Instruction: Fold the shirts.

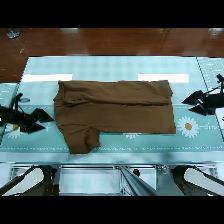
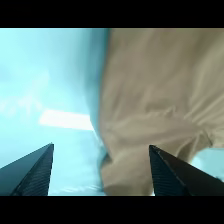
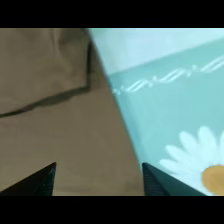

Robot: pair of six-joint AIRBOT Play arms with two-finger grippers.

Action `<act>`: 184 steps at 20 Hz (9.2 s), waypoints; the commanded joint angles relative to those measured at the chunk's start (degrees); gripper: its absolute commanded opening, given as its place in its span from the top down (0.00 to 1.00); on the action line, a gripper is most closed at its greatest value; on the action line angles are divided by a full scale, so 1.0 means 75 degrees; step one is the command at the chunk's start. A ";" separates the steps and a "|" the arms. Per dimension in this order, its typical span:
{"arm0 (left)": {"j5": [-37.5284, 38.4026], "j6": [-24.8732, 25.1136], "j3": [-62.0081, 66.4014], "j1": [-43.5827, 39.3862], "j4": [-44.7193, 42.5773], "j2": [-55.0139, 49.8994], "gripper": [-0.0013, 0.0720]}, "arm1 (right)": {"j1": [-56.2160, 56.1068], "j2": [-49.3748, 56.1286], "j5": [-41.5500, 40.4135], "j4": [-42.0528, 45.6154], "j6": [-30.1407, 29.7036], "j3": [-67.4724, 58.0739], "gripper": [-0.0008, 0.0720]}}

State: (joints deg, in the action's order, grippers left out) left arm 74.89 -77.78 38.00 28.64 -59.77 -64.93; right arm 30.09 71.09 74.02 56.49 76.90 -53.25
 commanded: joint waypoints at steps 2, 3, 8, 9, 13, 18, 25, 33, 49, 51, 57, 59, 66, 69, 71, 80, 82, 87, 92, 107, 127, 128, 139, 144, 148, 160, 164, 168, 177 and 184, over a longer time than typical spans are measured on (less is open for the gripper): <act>-0.0367 0.0801 -0.1824 0.0612 0.1556 0.0656 0.02 | -0.0140 -0.1113 -0.0405 -0.0877 -0.0414 0.1609 0.14; -0.0463 0.0950 -0.2028 0.0495 0.1868 0.0656 0.02 | -0.0227 -0.1110 -0.0385 -0.0889 -0.0411 0.1664 0.14; -0.1751 0.1489 -0.2789 -0.1125 0.3112 0.0650 0.02 | -0.0554 -0.1113 -0.0425 -0.1157 -0.0350 0.1673 0.14; -0.1938 0.1478 -0.2806 -0.1530 0.2993 0.0647 0.02 | -0.0449 -0.1113 -0.0443 -0.0985 -0.0350 0.1565 0.14; -0.1049 0.2011 -0.2361 -0.1798 0.3002 0.0653 0.94 | 0.0577 -0.1113 0.0137 0.1049 0.0353 0.1212 0.14; -0.0726 0.2221 -0.1953 -0.1789 0.3008 0.0670 0.94 | 0.0134 -0.1110 0.0565 0.1824 0.0918 0.2404 0.14; -0.0720 0.2215 -0.1953 -0.1789 0.3005 0.0667 0.94 | -0.0565 -0.0487 -0.0210 0.0699 0.0679 0.2538 0.14; -0.0901 0.2197 -0.1953 -0.1789 0.3177 0.0667 0.94 | -0.0565 0.0023 -0.0871 -0.0953 0.0146 0.2538 0.24; -0.1772 0.0930 0.1804 -0.1772 0.3212 -0.1390 0.94 | -0.0659 0.1207 -0.0169 -0.2101 -0.0565 -0.1207 0.97; -0.2020 0.0577 0.2844 -0.2203 0.3212 -0.2273 0.94 | -0.0988 0.1871 -0.0172 -0.2171 -0.0615 -0.1827 0.97; -0.2046 -0.0358 0.5010 -0.2428 0.3194 -0.4095 0.94 | -0.1230 0.3567 -0.0490 -0.1976 -0.0087 -0.3547 0.96; -0.2066 -0.0358 0.5196 -0.2428 0.3168 -0.4398 0.94 | -0.1230 0.3876 -0.0522 -0.1993 -0.0076 -0.3704 0.96; -0.1705 -0.0105 0.5409 -0.2378 0.3133 -0.4733 0.02 | -0.1163 0.4301 -0.0452 -0.2261 -0.0405 -0.3888 0.14; 0.0119 -0.0915 0.6035 -0.1740 0.1853 -0.4593 0.12 | -0.0726 0.4299 0.0143 -0.1309 -0.0312 -0.4328 0.14; 0.0758 -0.0994 0.5971 -0.1466 0.0391 -0.4033 0.13 | -0.0472 0.4310 0.0125 -0.0516 0.0428 -0.4275 0.14; -0.1122 -0.0498 0.2795 -0.2535 0.0210 0.0108 0.07 | -0.1472 0.5147 0.0507 -0.0784 0.0458 -0.4249 0.14; -0.1536 -0.0554 0.2154 -0.3162 0.0251 0.0801 0.07 | -0.1804 0.5164 0.0423 -0.1180 0.0181 -0.4264 0.14; -0.1961 -0.0609 0.1827 -0.4663 0.0323 0.0857 0.38 | -0.2017 0.4878 0.1425 -0.0962 0.0160 -0.4695 0.97; -0.3209 -0.0286 0.1830 -0.6050 0.0938 0.0350 0.94 | -0.1964 0.2620 0.0973 0.0256 0.0003 -0.3316 0.97; -0.3360 -0.1215 0.6814 -0.9929 0.1177 -0.6006 0.95 | -0.1932 -0.4843 0.0839 0.0734 0.1148 0.1542 0.97; -0.1268 -0.0982 0.4905 -0.5753 -0.0154 -0.1204 0.94 | -0.5391 -0.2428 -0.0554 -0.0006 0.1728 -0.1224 0.97; -0.1536 -0.0982 0.4141 -0.5505 -0.0152 -0.0376 0.94 | -0.5855 -0.1816 -0.0746 -0.0006 0.1749 -0.1690 0.97; -0.2396 -0.2136 -0.1457 -0.5202 -0.0058 0.4966 0.94 | -0.8466 0.5671 -0.0667 -0.0146 0.2334 -0.8868 0.96; -0.3162 -0.2139 -0.1795 -0.5202 -0.0029 0.4811 0.94 | -0.8469 0.6586 -0.1378 -0.1413 0.2209 -0.8976 0.37; -0.3552 -0.2253 -0.1792 -0.5202 -0.0029 0.4686 0.94 | -0.7711 0.6117 -0.0481 -0.1402 0.1728 -0.8976 0.12; -0.3908 -0.2279 -0.1830 -0.5202 -0.0029 0.4546 0.94 | -0.4645 -0.1081 -0.2964 -0.0172 0.2498 0.0898 0.12; -0.3911 -0.2279 -0.1830 -0.5205 0.0061 0.4240 0.94 | -0.5732 -0.0694 -0.4433 -0.2454 0.2011 0.2702 0.12; -0.3960 -0.2273 -0.1827 -0.5205 0.0309 0.3998 0.94 | -0.6385 0.0956 -0.4462 -0.3745 0.1271 0.1920 0.12; -0.3987 -0.2273 -0.1827 -0.5205 0.0315 0.3981 0.94 | -0.6985 0.3118 -0.2906 -0.3599 0.0335 -0.1705 0.97; -0.3990 -0.2267 -0.1827 -0.5205 0.0309 0.3981 0.94 | -0.6161 0.3110 -0.0187 -0.0420 0.1696 -0.6455 0.97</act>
State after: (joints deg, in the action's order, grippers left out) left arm 44.99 -94.85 24.29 -10.41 -57.43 -35.03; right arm -18.74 94.08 63.61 44.99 86.00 -88.71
